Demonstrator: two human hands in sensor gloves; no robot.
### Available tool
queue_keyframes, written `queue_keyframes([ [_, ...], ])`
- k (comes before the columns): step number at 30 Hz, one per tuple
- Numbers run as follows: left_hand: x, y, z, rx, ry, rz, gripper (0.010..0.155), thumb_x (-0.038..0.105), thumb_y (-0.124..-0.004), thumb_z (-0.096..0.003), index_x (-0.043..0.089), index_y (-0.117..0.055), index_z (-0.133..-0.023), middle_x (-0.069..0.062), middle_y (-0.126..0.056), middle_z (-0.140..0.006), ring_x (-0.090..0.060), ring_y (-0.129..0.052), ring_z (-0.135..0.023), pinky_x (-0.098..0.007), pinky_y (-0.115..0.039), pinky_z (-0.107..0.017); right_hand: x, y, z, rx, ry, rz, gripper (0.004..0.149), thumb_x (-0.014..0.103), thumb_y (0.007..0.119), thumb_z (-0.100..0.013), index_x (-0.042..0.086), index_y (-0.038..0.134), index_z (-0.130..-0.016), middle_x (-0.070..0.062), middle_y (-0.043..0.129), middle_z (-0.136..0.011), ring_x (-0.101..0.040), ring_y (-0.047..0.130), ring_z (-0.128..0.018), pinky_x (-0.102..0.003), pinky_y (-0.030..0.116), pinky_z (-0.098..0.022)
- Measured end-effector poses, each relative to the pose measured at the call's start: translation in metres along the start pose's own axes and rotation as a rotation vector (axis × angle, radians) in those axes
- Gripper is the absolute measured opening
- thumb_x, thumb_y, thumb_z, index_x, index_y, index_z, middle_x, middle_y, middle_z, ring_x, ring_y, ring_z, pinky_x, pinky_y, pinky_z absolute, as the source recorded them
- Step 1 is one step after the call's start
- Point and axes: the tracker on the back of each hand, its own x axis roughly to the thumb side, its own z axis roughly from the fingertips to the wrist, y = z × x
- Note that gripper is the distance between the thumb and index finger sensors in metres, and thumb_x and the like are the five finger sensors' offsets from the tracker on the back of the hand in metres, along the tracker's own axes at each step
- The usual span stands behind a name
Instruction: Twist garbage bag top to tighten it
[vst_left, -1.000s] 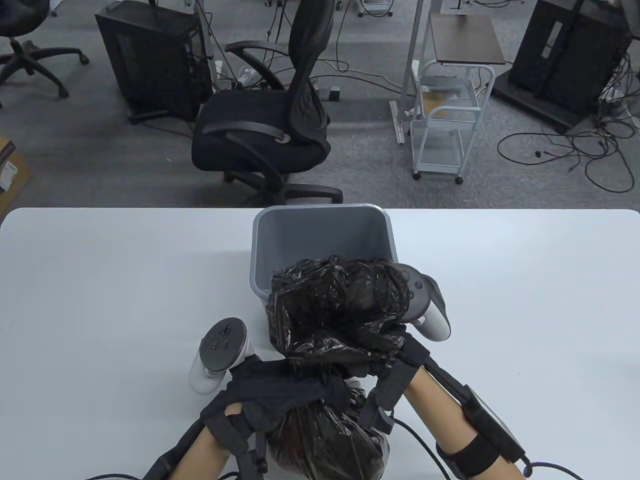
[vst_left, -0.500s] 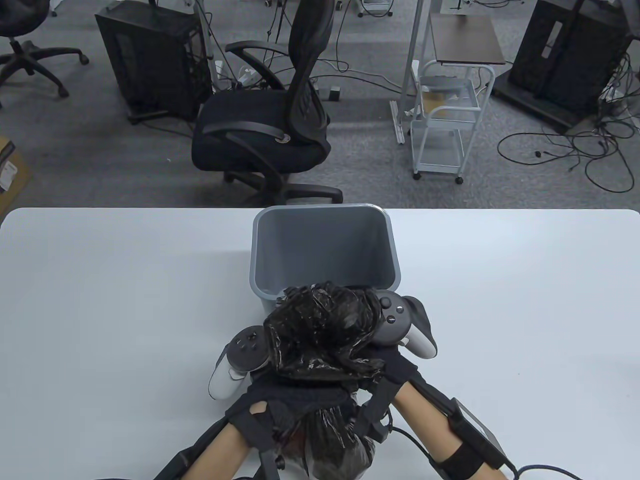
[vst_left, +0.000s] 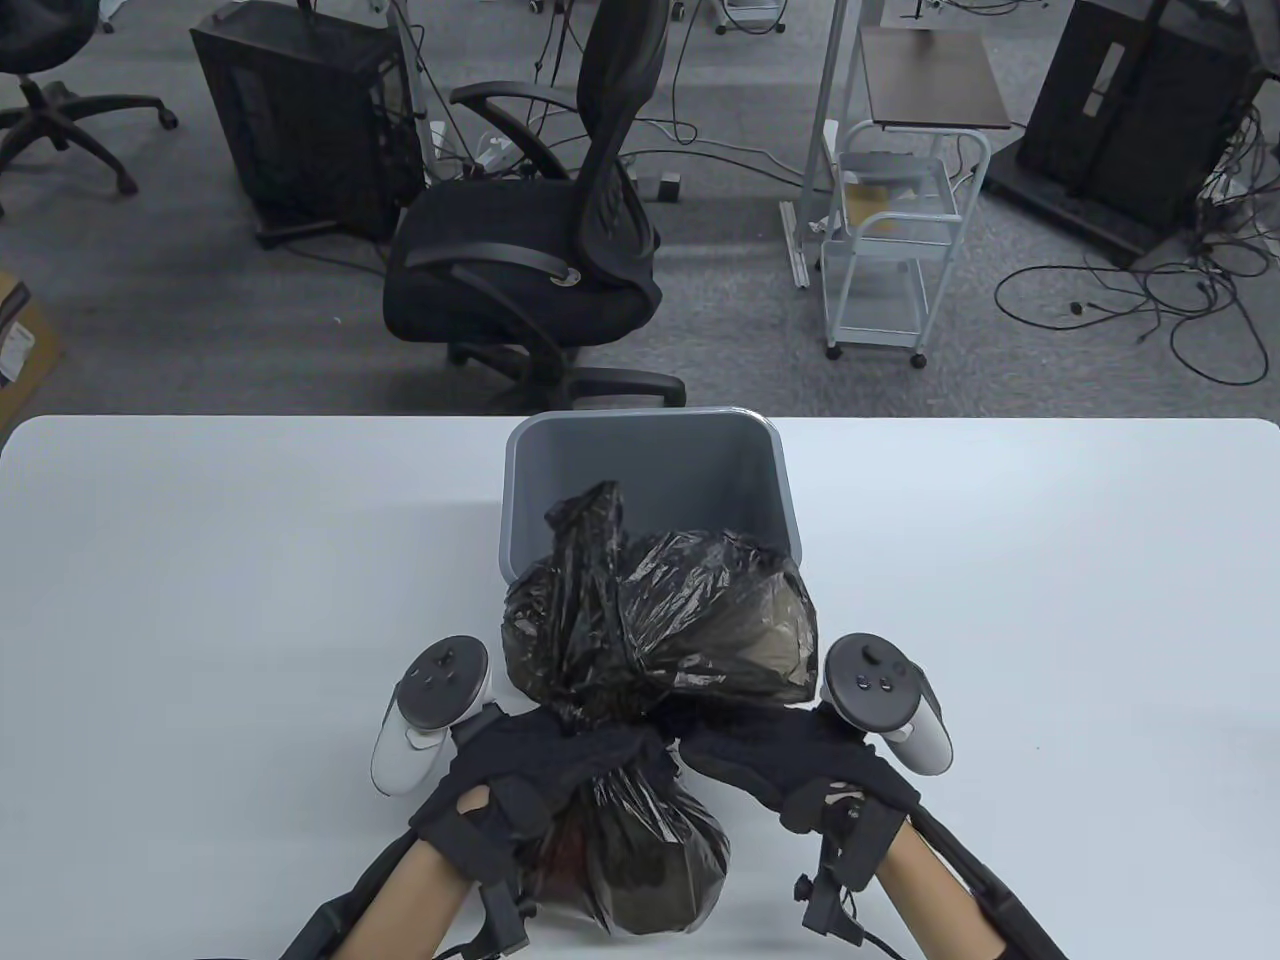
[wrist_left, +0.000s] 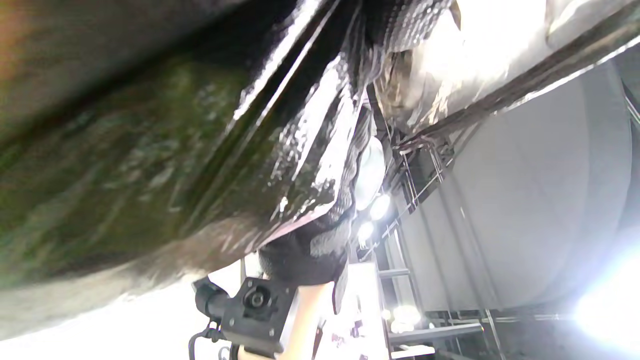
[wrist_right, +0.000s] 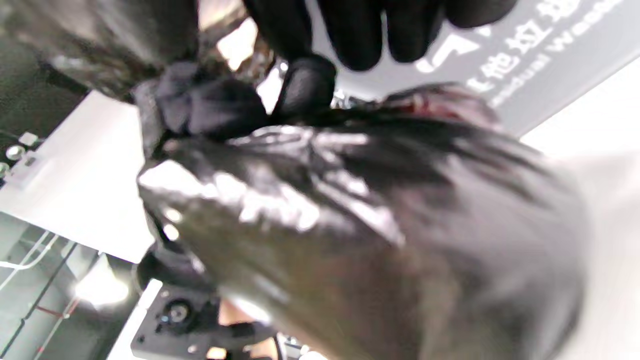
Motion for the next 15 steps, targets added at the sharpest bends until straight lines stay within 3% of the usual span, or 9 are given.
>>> queue_keyframes([
  [4,0.003,0.003,0.003,0.034,-0.003,-0.011,0.036,0.046,-0.059,-0.0653,0.028,-0.077,-0.091,0.001,-0.09,-0.095,-0.028,-0.062,-0.114,-0.066,-0.02,-0.073,0.003,0.005,0.01,-0.024,-0.033,-0.002,0.076,0.05,0.064,-0.062,0.007,0.047,-0.121,-0.033,0.045,-0.119,-0.06,0.045,-0.103,-0.071,0.043,-0.071],
  [15,-0.001,0.019,0.015,0.229,0.048,-0.069,0.036,0.049,-0.051,-0.0685,0.032,-0.067,-0.097,0.006,-0.08,-0.103,-0.024,-0.056,-0.116,-0.065,-0.019,-0.074,0.004,0.046,0.025,-0.102,-0.104,0.295,0.1,0.058,0.071,-0.056,0.003,0.02,-0.123,-0.036,0.025,-0.122,-0.066,0.029,-0.104,-0.077,0.039,-0.069],
])
